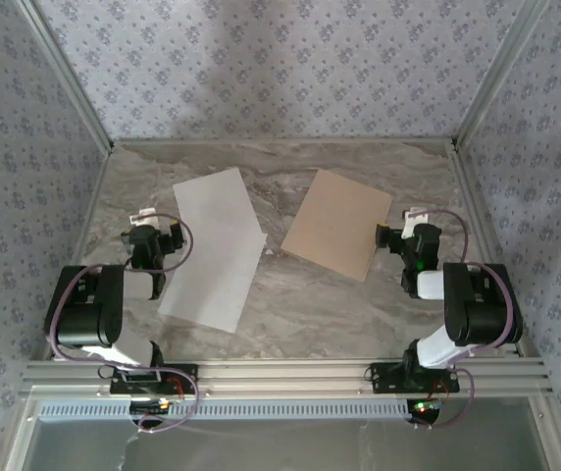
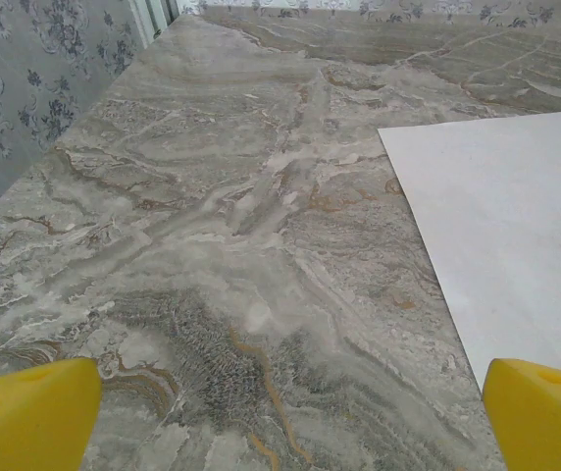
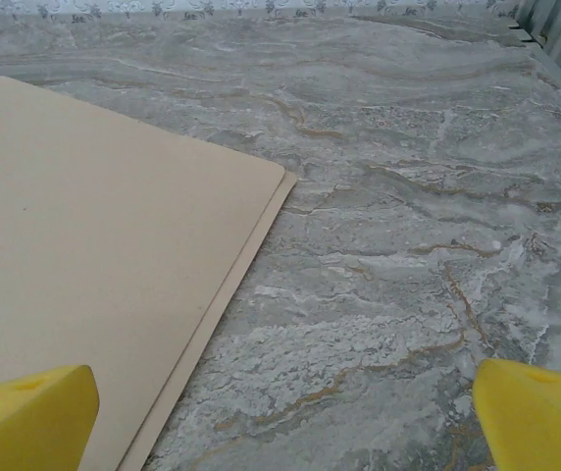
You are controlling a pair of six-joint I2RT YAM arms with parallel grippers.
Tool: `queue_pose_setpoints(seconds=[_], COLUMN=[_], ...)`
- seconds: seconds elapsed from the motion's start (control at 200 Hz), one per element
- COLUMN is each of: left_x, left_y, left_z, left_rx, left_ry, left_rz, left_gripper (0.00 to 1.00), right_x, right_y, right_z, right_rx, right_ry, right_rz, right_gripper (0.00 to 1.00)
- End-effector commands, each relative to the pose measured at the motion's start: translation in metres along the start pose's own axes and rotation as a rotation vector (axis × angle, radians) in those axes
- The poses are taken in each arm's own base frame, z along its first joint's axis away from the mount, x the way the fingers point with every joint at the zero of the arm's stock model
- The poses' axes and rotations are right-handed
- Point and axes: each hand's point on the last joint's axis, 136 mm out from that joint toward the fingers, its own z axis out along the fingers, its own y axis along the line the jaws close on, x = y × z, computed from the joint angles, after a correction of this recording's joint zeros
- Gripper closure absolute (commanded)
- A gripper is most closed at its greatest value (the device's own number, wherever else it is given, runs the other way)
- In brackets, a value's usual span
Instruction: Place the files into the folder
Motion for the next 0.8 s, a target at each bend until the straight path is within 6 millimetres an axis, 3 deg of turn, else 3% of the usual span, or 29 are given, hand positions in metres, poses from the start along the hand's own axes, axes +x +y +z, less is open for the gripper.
queue_pose_setpoints(seconds=[0.0,0.795], left_x=[-0.0126,-0.0125], left_y=[-0.0023,-0.0021], left_z=[0.0031,0.0033], left_rx=[0.0,0.0], left_ry=[-0.031,-0.031], left_rz=[0.004,0.006], left_gripper=[0.0,0.0], right_x=[-0.0085,-0.0088], right_y=[0.0004,-0.0002], right_z=[0.0018,0.002], right_rx=[-0.013,-0.003], right_ry=[-0.019,-0.021], right_rz=[0.003,-0.004], right_gripper=[0.0,0.0])
